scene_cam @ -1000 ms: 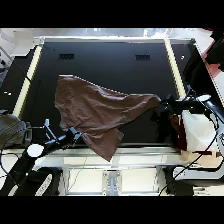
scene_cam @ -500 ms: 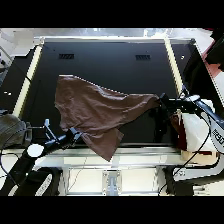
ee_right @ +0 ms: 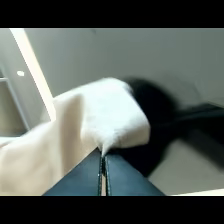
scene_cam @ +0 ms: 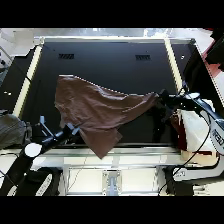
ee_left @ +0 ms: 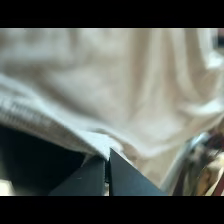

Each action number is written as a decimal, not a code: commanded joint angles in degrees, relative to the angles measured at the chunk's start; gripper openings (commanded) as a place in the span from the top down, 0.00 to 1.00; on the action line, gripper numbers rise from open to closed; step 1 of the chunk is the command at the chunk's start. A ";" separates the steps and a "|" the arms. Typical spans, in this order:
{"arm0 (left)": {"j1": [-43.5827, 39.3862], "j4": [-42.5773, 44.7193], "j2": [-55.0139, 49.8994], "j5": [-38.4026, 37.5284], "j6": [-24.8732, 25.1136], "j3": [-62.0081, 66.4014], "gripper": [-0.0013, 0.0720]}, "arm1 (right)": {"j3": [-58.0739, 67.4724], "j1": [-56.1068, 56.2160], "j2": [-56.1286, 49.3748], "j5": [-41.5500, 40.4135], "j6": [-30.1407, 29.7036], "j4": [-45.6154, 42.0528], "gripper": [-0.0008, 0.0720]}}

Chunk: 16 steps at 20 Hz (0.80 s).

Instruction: Fold the shirts.

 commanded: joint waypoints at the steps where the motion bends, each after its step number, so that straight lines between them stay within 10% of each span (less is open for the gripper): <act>1: 5.11 14.95 5.81 -1.99 0.61 9.97 0.97 | 3.37 -1.95 11.98 7.63 -1.40 -9.29 0.97; 7: 19.78 46.93 10.54 -22.23 0.96 44.17 0.97 | 8.33 -11.17 49.99 22.95 0.90 -20.13 0.97; 11: 20.96 48.48 2.80 -23.26 10.43 67.67 0.97 | 25.99 -11.87 62.38 22.21 2.19 -20.94 0.97; 16: 20.96 39.82 -15.91 -32.20 20.65 91.49 0.97 | 45.38 -11.87 53.18 26.27 2.19 -21.16 0.97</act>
